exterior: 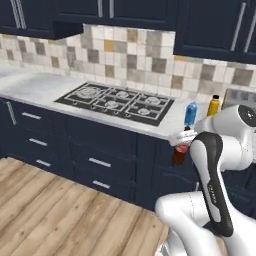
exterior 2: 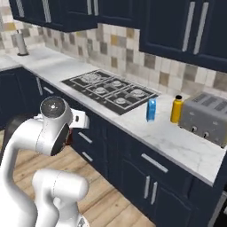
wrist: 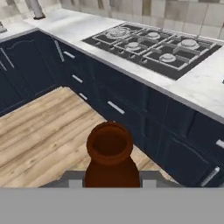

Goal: Move the drinks to the dining counter.

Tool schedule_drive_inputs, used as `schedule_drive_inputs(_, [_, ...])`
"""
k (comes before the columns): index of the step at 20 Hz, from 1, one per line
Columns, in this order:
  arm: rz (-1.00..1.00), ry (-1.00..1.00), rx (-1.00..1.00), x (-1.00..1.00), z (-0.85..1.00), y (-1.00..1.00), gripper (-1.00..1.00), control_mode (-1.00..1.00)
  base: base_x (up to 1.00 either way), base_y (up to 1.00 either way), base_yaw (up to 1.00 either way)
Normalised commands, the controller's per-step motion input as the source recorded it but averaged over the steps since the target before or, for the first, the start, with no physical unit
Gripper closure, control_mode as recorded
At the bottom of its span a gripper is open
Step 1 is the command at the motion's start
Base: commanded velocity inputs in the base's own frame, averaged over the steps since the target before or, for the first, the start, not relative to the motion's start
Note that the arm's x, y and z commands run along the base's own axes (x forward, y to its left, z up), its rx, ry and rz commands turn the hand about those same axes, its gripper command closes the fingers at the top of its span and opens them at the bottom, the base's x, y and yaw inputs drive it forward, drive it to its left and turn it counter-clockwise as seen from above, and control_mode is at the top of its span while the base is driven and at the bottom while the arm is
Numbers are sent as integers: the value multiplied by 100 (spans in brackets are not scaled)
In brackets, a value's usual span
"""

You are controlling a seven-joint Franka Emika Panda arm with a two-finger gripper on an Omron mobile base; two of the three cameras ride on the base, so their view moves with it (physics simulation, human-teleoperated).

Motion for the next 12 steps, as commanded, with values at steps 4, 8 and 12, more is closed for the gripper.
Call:
schedule_drive_inputs(4, [0,0,0,0,0,0,100,100,-5,3,72])
schedule_drive_inputs(8, [0,0,0,0,0,0,100,100,-1,0,75])
schedule_drive_inputs(12, [0,0,0,0,0,0,100,100,0,6,75])
